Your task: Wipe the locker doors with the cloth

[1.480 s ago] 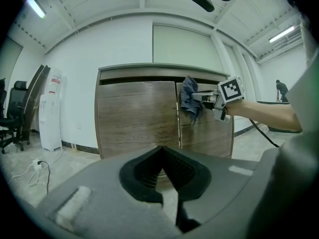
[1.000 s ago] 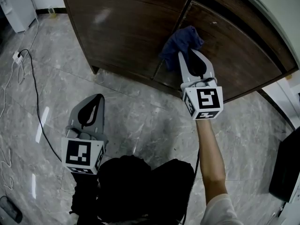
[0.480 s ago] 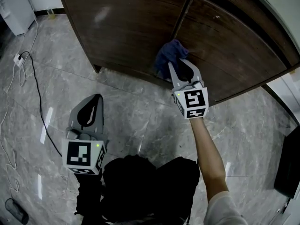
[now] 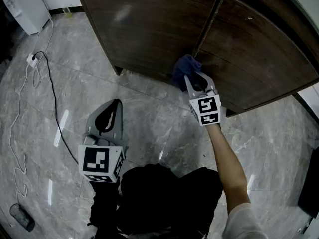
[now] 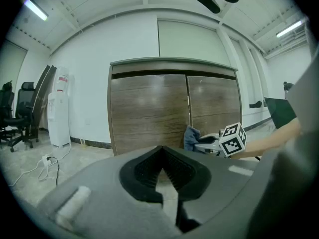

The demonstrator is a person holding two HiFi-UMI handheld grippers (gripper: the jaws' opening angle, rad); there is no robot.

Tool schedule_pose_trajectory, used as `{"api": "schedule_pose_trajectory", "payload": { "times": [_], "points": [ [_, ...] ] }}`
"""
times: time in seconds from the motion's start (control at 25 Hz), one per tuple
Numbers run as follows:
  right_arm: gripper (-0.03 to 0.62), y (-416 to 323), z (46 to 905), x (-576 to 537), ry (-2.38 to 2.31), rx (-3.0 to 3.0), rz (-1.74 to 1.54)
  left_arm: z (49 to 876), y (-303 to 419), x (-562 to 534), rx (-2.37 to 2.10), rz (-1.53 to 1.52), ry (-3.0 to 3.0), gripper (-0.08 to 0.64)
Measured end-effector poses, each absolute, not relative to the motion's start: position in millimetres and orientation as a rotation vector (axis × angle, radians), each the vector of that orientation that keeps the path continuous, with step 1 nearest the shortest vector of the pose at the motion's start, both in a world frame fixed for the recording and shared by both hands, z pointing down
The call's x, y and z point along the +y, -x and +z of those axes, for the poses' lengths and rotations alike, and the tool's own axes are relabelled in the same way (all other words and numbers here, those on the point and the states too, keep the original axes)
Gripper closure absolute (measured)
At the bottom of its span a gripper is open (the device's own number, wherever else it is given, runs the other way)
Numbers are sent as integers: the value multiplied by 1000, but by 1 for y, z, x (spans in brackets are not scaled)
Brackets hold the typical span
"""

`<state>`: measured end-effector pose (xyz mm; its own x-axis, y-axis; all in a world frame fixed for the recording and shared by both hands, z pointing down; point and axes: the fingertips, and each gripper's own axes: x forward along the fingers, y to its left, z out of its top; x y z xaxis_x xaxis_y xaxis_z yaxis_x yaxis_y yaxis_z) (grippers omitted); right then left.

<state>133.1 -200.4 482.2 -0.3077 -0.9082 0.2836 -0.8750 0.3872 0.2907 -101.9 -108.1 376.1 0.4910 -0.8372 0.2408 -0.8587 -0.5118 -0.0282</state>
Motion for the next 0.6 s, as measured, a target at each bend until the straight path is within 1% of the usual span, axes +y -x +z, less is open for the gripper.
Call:
{"api": "schedule_pose_trajectory", "payload": {
  "times": [0.6],
  "points": [
    [512, -114, 538, -211, -1441, -2228, 10, 382, 106, -110, -1510, 358, -2612, 560]
  ]
}}
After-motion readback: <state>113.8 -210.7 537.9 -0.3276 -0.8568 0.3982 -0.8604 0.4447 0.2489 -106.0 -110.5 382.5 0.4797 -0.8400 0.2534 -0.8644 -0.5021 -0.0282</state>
